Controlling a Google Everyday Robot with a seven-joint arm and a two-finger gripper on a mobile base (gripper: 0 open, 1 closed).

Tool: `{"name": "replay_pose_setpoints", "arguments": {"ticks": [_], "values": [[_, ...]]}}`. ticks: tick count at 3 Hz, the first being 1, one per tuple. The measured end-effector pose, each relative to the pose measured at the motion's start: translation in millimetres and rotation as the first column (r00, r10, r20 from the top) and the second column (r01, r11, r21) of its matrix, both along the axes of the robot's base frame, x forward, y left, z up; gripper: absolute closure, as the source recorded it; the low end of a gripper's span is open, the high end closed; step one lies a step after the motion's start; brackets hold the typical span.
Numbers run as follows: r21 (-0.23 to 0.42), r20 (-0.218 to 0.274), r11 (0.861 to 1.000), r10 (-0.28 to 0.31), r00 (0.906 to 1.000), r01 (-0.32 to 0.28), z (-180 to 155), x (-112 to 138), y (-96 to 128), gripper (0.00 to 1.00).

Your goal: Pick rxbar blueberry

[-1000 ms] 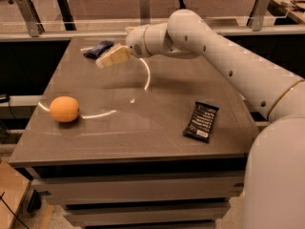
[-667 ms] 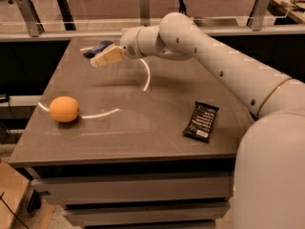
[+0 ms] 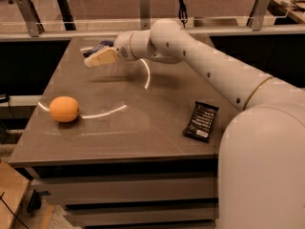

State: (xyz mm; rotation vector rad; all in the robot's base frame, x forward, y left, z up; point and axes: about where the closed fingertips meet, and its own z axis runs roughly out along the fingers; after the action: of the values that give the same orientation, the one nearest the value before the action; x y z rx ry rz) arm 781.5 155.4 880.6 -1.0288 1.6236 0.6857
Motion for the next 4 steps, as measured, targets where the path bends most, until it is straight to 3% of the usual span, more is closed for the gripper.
{"name": "replay_pose_setpoints", "arguments": {"ticks": [2,3,4], "values": [[0.059,-0.066,0.998,0.04,0.9971,-0.036,-19.6,26.4,30.0,0.0],[0.03,-0.06,0.999,0.016,0.9981,-0.015,-22.5,42.4,33.6,0.0],[0.03,-0.06,0.999,0.016,0.9981,-0.015,-22.6,42.4,33.7,0.0]]}}
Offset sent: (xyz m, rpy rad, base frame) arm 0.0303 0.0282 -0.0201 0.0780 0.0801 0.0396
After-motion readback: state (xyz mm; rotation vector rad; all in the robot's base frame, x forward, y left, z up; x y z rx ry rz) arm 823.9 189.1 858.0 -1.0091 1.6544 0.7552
